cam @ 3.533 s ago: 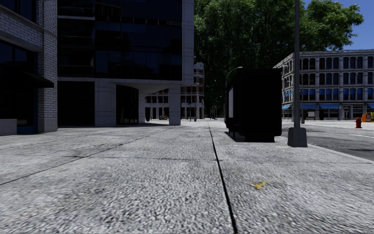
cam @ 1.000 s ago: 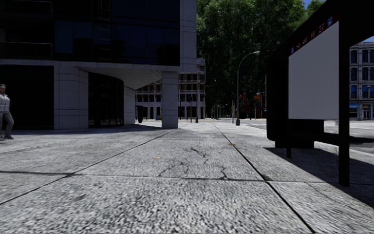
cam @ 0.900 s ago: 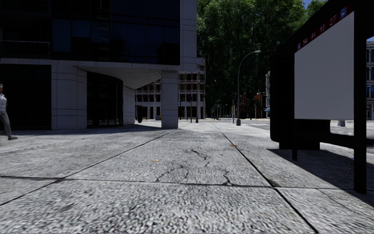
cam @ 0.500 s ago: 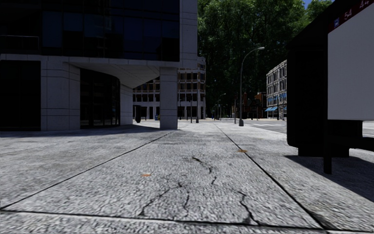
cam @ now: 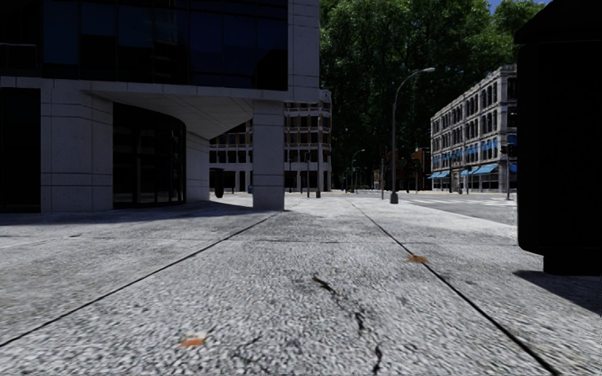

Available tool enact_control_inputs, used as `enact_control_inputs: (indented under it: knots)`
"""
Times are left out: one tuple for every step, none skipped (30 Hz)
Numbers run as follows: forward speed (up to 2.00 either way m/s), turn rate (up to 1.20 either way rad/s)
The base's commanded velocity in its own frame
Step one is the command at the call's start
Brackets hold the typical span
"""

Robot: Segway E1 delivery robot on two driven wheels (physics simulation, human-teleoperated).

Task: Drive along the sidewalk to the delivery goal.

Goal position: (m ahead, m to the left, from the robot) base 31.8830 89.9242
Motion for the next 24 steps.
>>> enact_control_inputs:
  knots:
    - [2.0,-0.48]
    - [2.0,-0.52]
    - [2.0,-0.54]
    - [2.0,-0.54]
    - [2.0,-0.54]
    - [2.0,-0.54]
    - [2.0,-0.54]
    - [2.0,-0.54]
    - [2.0,-0.54]
    - [2.0,-0.1]
    - [2.0,-0.08]
    - [2.0,-0.07]
    - [2.0,-0.06]
    - [2.0,-0.01]
    - [2.0,0.0]
    - [2.0,0.0]
    - [2.0,0.0]
    - [2.0,0.0]
    - [2.0,0.0]
    - [2.0,0.0]
    - [2.0,0.0]
    - [2.0,0.0]
    - [2.0,0.0]
    - [2.0,0.0]
